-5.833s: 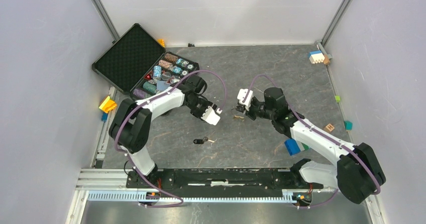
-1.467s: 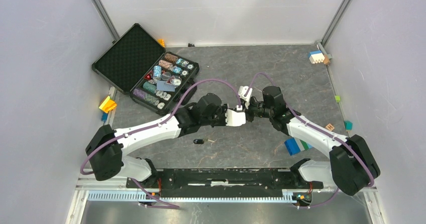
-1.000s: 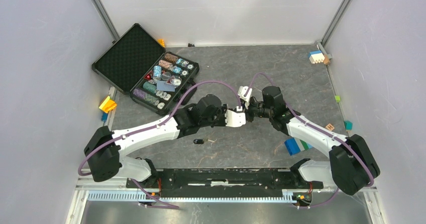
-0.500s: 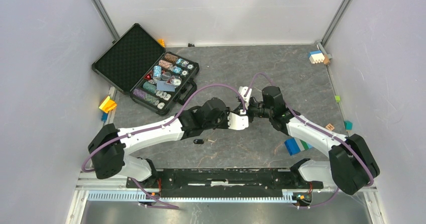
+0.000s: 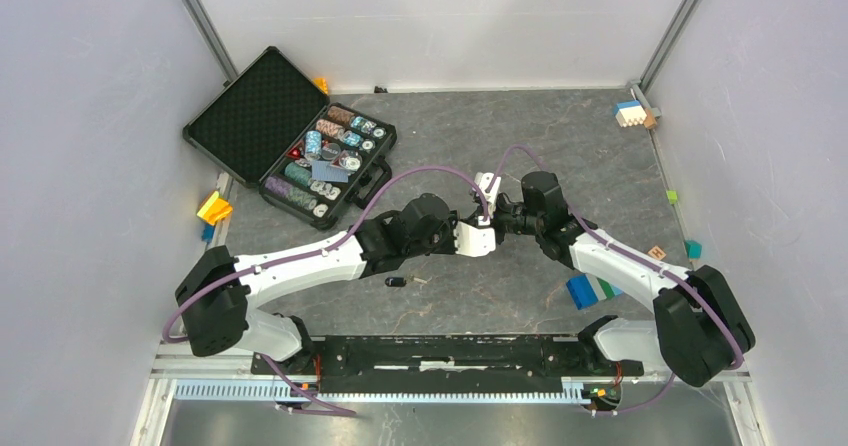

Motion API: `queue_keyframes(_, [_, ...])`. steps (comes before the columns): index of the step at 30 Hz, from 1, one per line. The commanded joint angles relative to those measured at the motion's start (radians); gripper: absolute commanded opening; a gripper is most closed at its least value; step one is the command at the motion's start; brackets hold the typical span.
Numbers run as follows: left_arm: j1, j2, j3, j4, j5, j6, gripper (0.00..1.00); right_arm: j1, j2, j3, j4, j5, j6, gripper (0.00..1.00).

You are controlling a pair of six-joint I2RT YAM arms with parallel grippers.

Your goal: Put the keys on the keyring

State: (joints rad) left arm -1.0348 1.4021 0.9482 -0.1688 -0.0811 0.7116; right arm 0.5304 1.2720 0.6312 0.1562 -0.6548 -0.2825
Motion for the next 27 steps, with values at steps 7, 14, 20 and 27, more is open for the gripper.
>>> queue_keyframes(7, [-0.012,0.002,0.032,0.046,-0.014,-0.023,0.02,0.004,-0.002,0.019,0.032,-0.031,0.009,0.00])
queue_keyframes(14, [-0.014,0.012,0.037,0.048,-0.014,-0.019,0.02,0.004,-0.002,0.019,0.032,-0.037,0.008,0.00])
queue_keyframes(20, [-0.013,0.016,0.027,0.067,-0.017,-0.011,0.02,0.005,0.000,0.019,0.032,-0.043,0.008,0.00])
queue_keyframes(27, [-0.014,0.014,0.026,0.085,-0.042,-0.011,0.02,0.005,0.001,0.020,0.031,-0.043,0.006,0.00])
